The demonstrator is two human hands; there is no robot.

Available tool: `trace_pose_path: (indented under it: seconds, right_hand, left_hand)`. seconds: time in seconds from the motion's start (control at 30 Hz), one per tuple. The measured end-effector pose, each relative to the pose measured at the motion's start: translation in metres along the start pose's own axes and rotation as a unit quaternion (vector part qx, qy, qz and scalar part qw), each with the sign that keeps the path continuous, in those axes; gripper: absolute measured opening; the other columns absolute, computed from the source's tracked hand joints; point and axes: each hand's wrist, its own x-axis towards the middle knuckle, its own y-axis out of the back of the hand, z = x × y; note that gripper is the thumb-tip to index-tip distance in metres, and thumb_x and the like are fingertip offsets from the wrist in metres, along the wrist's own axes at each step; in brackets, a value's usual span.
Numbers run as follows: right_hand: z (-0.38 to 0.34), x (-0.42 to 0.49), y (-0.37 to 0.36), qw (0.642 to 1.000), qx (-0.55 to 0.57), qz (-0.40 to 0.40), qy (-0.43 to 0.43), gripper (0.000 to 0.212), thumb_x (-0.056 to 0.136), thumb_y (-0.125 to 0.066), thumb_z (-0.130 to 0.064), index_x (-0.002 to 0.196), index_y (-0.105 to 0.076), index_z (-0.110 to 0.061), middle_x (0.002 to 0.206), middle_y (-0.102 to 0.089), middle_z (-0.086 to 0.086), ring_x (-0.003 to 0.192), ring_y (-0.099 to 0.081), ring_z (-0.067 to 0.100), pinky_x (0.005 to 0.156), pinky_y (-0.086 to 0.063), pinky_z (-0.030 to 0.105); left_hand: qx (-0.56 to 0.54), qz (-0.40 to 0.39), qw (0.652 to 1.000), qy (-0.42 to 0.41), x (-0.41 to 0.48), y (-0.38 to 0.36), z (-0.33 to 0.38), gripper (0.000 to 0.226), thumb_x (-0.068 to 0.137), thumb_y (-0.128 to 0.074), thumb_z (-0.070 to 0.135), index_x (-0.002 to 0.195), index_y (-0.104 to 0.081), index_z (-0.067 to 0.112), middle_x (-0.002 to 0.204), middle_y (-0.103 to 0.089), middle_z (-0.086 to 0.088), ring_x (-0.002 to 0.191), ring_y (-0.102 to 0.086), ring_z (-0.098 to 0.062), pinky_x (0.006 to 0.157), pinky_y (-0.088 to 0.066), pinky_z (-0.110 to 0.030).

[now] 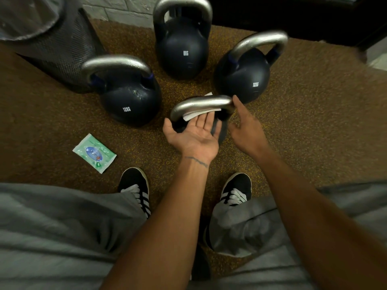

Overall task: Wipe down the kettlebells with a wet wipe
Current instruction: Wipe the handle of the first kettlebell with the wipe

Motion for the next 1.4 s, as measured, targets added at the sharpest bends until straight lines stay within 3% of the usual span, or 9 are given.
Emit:
trace_pose_path:
  seconds: [0.2, 0.4, 0.53, 0.73, 0.9, 0.97, 1.03, 1.17, 1.4]
  right_hand:
    - [0.002, 0.000, 0.000, 1.000, -0.016, 0.003, 0.000, 0.075, 0.097, -0.059, -0.015, 0.161, -0.021, -0.025, 0.162, -0.037, 0.002, 0.122, -0.061, 0.035, 0.111, -0.044, 0.043]
    - [0.002, 0.001, -0.001, 1.000, -0.003, -0.005, -0.014, 0.077, 0.097, -0.058, -0.018, 0.161, -0.017, -0.032, 0.162, -0.035, 0.000, 0.099, -0.045, 0.014, 0.103, -0.049, 0.055]
    - [0.001, 0.000, 0.000, 1.000, -0.008, -0.005, -0.006, 0.076, 0.097, -0.059, -0.017, 0.161, -0.019, -0.029, 0.162, -0.036, 0.002, 0.109, -0.062, 0.029, 0.106, -0.047, 0.053]
    - [0.000, 0.000, -0.001, 1.000, -0.027, -0.003, -0.001, 0.077, 0.097, -0.059, -0.018, 0.162, -0.020, -0.026, 0.163, -0.034, 0.003, 0.123, -0.060, 0.035, 0.112, -0.041, 0.044]
    - [-0.001, 0.000, 0.000, 0.999, -0.034, -0.002, -0.002, 0.076, 0.099, -0.061, -0.021, 0.161, -0.018, -0.026, 0.163, -0.034, 0.002, 0.132, -0.054, 0.030, 0.113, -0.036, 0.039]
    - [-0.003, -0.003, 0.001, 0.999, -0.033, -0.003, 0.009, 0.076, 0.100, -0.062, -0.026, 0.161, -0.018, -0.023, 0.163, -0.035, 0.002, 0.139, -0.048, 0.026, 0.114, -0.034, 0.037]
    - [-0.005, -0.005, 0.004, 0.999, -0.035, -0.001, 0.021, 0.077, 0.100, -0.062, -0.030, 0.161, -0.018, -0.019, 0.162, -0.036, 0.005, 0.143, -0.044, 0.026, 0.114, -0.035, 0.038]
    - [-0.005, -0.005, 0.003, 0.999, -0.035, 0.001, 0.026, 0.075, 0.101, -0.060, -0.033, 0.161, -0.019, -0.019, 0.159, -0.042, 0.009, 0.137, -0.051, 0.030, 0.110, -0.043, 0.044]
    - [-0.007, -0.004, 0.002, 1.000, -0.024, -0.003, -0.005, 0.076, 0.100, -0.061, -0.025, 0.162, -0.017, -0.024, 0.160, -0.039, 0.004, 0.134, -0.053, 0.027, 0.112, -0.037, 0.038]
  left_hand:
    - [0.027, 0.001, 0.999, -0.025, 0.005, 0.004, 0.003, 0.093, 0.088, -0.031, 0.081, 0.138, -0.060, 0.008, 0.138, -0.064, -0.014, 0.132, -0.057, -0.026, 0.115, -0.035, -0.044]
    - [0.032, 0.022, 0.998, -0.039, 0.010, -0.001, 0.004, 0.097, 0.088, -0.035, 0.083, 0.143, -0.055, 0.006, 0.144, -0.059, -0.017, 0.134, -0.055, -0.028, 0.118, -0.034, -0.043]
    - [0.077, 0.054, 0.994, -0.061, -0.004, 0.001, -0.002, 0.093, 0.091, -0.032, 0.081, 0.149, -0.049, 0.010, 0.147, -0.057, -0.012, 0.134, -0.056, -0.023, 0.118, -0.033, -0.041]
    - [0.110, 0.073, 0.988, -0.075, -0.019, -0.037, -0.005, 0.087, 0.096, -0.026, 0.078, 0.163, -0.019, 0.022, 0.168, -0.024, -0.006, 0.152, -0.029, -0.019, 0.126, -0.010, -0.044]
    - [0.310, 0.105, 0.937, -0.122, -0.029, -0.044, -0.018, 0.075, 0.102, -0.028, 0.067, 0.163, -0.015, 0.025, 0.161, -0.035, -0.009, 0.144, -0.040, -0.025, 0.111, -0.029, -0.036]
    - [0.442, 0.080, 0.884, -0.127, -0.028, -0.038, -0.023, 0.082, 0.100, -0.020, 0.073, 0.164, -0.001, 0.027, 0.167, -0.024, -0.010, 0.148, -0.034, -0.030, 0.117, -0.032, -0.045]
    - [0.583, 0.078, 0.794, -0.154, -0.023, -0.032, -0.028, 0.083, 0.098, -0.011, 0.074, 0.163, 0.006, 0.026, 0.169, -0.015, -0.011, 0.149, -0.030, -0.033, 0.117, -0.033, -0.055]
    - [0.734, 0.079, 0.653, -0.171, -0.022, -0.027, -0.027, 0.087, 0.098, -0.008, 0.074, 0.163, 0.007, 0.019, 0.167, -0.019, -0.017, 0.147, -0.030, -0.034, 0.115, -0.031, -0.056]
    - [0.898, 0.038, 0.347, -0.269, -0.014, -0.009, 0.008, 0.075, 0.104, -0.040, 0.048, 0.162, -0.013, 0.009, 0.158, -0.037, -0.017, 0.139, -0.041, -0.035, 0.106, -0.039, -0.055]
